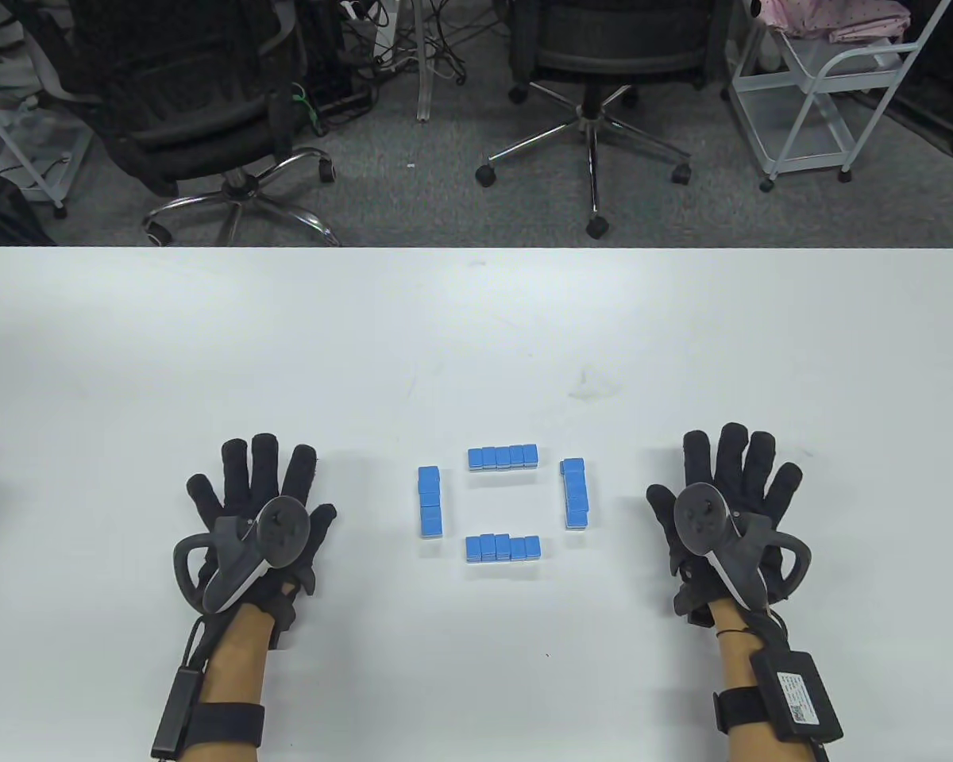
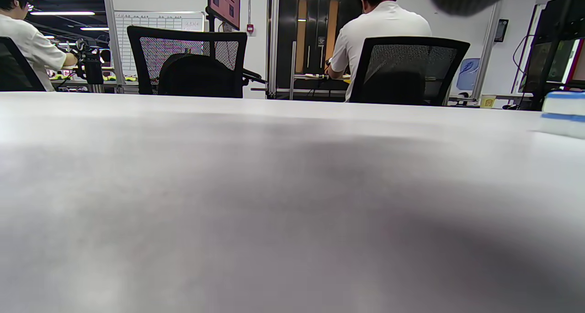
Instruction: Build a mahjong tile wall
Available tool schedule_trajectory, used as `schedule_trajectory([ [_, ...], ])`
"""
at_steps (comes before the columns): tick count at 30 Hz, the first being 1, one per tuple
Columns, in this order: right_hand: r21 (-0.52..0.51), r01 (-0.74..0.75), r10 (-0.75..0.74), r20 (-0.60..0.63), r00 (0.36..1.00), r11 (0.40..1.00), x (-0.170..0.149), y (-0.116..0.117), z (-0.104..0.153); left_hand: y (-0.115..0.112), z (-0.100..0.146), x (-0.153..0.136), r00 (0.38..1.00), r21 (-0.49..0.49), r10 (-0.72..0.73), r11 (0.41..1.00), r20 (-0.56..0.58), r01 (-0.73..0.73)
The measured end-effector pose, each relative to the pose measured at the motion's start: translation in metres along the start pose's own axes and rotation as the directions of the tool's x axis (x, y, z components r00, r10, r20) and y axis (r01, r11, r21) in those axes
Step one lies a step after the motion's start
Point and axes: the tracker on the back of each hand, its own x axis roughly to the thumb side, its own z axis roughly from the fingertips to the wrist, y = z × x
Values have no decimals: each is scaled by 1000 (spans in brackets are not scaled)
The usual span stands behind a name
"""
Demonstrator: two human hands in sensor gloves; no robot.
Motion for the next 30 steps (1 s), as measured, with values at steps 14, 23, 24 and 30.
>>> schedule_trajectory([
  [14,67,-35,35,-9,999,997,-1,1,-1,-4,-2,2,999,-88,-37,995,3,37],
  [23,70,-43,43,-4,999,997,0,0,-1,-5,0,0,999,-157,-25,987,-20,22],
  [24,71,-43,43,-5,999,997,0,0,-1,-5,0,0,999,-159,-24,987,-21,20],
  [30,77,-50,50,-6,999,996,0,0,0,-7,0,-1,1000,-160,-20,987,-24,16],
])
